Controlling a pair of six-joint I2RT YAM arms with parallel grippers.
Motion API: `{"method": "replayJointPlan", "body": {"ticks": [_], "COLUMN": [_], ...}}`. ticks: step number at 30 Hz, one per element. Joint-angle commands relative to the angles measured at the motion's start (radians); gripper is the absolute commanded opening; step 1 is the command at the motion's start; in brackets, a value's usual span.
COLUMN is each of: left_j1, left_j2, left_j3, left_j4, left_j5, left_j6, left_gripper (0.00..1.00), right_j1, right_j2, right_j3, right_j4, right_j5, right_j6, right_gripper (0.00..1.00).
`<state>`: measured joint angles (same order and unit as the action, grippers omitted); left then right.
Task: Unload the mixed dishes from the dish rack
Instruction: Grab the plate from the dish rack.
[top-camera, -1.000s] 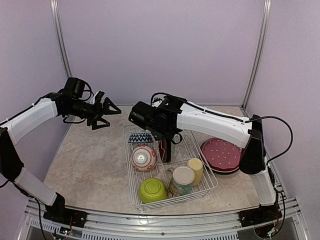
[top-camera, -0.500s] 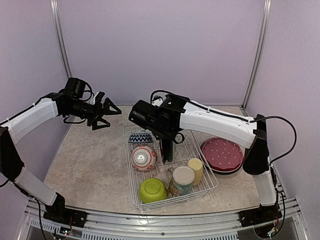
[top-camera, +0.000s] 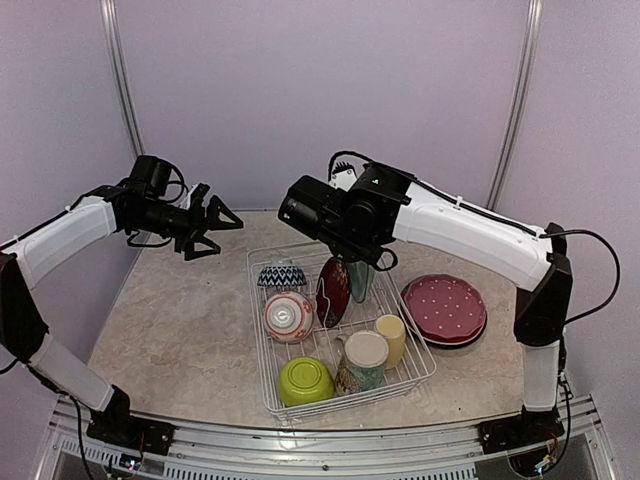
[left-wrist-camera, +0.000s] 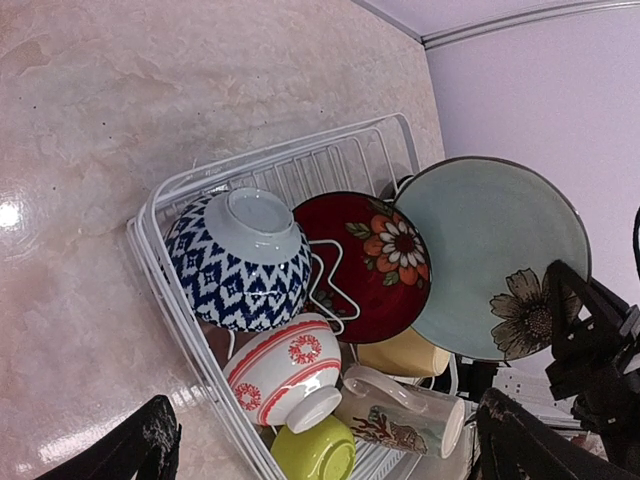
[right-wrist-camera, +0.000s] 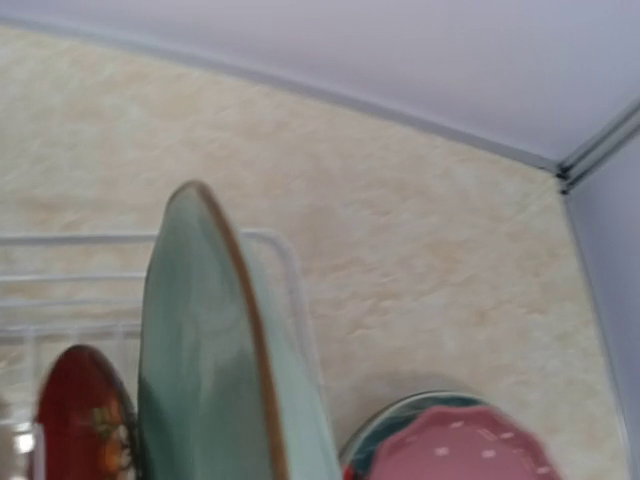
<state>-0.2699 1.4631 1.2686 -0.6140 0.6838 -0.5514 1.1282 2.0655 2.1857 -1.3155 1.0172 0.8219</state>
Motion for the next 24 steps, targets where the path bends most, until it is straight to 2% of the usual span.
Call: {"method": "replayJointPlan", "body": {"ticks": [1, 7, 10, 12, 15, 18, 20, 24], "left_j1": [-0.005, -0.005, -0.006, -0.005, -0.005, -0.005, -0.005, -0.006], "left_j2": [0.008, 0.008, 0.007, 0.005, 0.005, 0.005, 0.007, 0.013], "left_j3": [0.017, 0.017, 0.017, 0.017, 0.017, 0.017, 0.017, 0.018], "left_j4": [0.003, 0.003, 0.002, 0.003, 0.002, 0.002, 0.002, 0.003], "left_j5": [0.004, 0.006, 0.006, 0.005, 0.005, 0.006, 0.004, 0.011], "left_j6": [0.013, 0.013, 0.013, 0.013, 0.013, 0.014, 0.015, 0.012], "left_gripper": [0.99, 0.99, 0.99, 0.99, 0.99, 0.99, 0.99, 0.99], "right_j1": [-0.015, -0.051, -0.081, -0.115, -0.208, -0.343, -0.43, -0.593], "right_j2": [-0.091, -0.202, -0.304, -0.402, -0.6, -0.799, -0.905, -1.018], "right_j3": [-0.031, -0.129, -0.237, -0.363, -0.594, -0.818, -0.927, -1.054], "right_j4": [-0.076, -0.061, 0.029, 0.174, 0.461, 0.681, 0.75, 0.773], "right_j5": [0.123, 0.126, 0.107, 0.054, -0.09, -0.293, -0.385, -0.521], "right_j6": [0.031, 0.058, 0.024, -0.033, -0.164, -0.202, -0.203, -0.204], "right_gripper": [0.0, 0.0, 0.0, 0.0, 0.0, 0.0, 0.0, 0.0]}}
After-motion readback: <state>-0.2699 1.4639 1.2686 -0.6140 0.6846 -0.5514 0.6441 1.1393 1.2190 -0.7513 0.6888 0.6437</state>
